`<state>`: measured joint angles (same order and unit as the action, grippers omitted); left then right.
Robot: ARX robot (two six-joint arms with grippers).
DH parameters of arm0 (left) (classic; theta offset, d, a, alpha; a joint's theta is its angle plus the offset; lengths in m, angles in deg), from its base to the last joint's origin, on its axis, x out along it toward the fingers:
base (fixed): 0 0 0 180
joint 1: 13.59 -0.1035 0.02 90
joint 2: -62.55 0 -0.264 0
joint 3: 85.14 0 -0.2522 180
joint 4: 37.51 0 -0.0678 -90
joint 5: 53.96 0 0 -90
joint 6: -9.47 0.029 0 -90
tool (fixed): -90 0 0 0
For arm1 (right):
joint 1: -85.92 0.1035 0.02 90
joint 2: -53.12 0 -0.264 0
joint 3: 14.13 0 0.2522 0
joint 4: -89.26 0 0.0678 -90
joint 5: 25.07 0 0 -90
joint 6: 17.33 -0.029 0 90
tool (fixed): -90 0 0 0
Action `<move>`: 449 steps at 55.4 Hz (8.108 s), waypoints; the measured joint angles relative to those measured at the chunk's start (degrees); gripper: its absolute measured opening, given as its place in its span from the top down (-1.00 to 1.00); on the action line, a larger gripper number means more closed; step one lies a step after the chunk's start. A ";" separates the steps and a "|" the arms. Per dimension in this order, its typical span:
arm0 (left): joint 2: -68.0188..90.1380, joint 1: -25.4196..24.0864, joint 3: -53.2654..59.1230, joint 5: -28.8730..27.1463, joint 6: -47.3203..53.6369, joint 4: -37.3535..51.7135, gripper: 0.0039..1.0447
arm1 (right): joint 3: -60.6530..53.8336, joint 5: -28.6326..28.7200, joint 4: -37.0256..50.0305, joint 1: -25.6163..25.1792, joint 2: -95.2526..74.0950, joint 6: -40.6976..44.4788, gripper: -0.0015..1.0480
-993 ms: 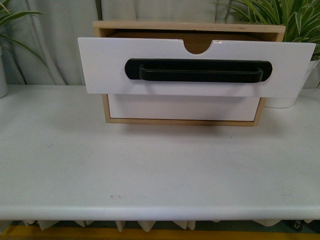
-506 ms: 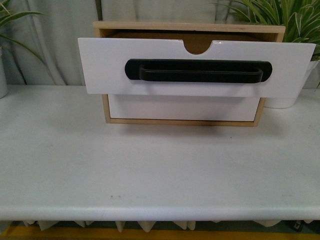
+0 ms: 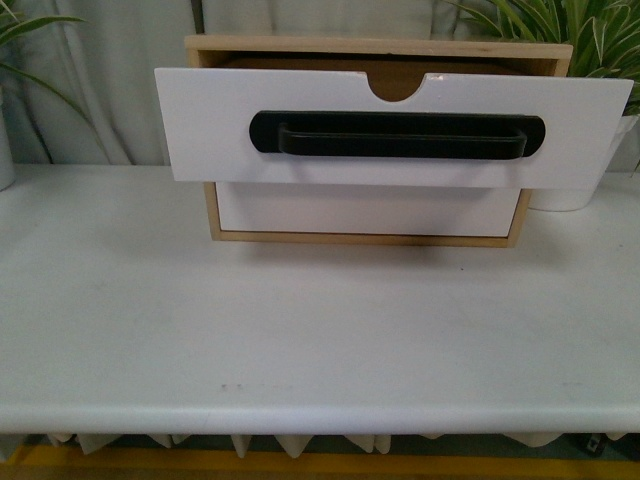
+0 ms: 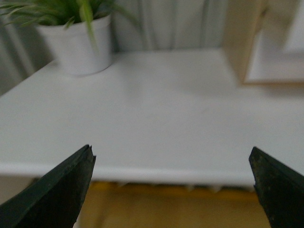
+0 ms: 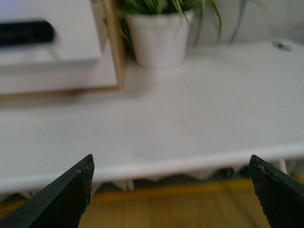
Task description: Close drawer sideways
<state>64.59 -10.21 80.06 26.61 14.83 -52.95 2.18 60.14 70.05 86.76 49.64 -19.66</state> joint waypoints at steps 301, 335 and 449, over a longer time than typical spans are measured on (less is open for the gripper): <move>19.02 -3.23 -2.71 9.35 -5.18 18.95 0.93 | 3.28 4.72 18.51 -0.63 -15.41 3.02 0.97; 9.05 -3.23 0.52 9.42 -5.31 13.00 0.93 | -1.84 4.76 14.32 -0.72 -5.62 2.93 0.98; -1.79 -3.23 0.50 9.42 -5.46 1.70 -0.88 | -2.14 4.90 5.55 -0.72 3.26 2.91 -0.82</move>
<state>62.80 -13.45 80.57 36.03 9.37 -51.24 0.03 65.03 75.60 86.04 52.89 -16.75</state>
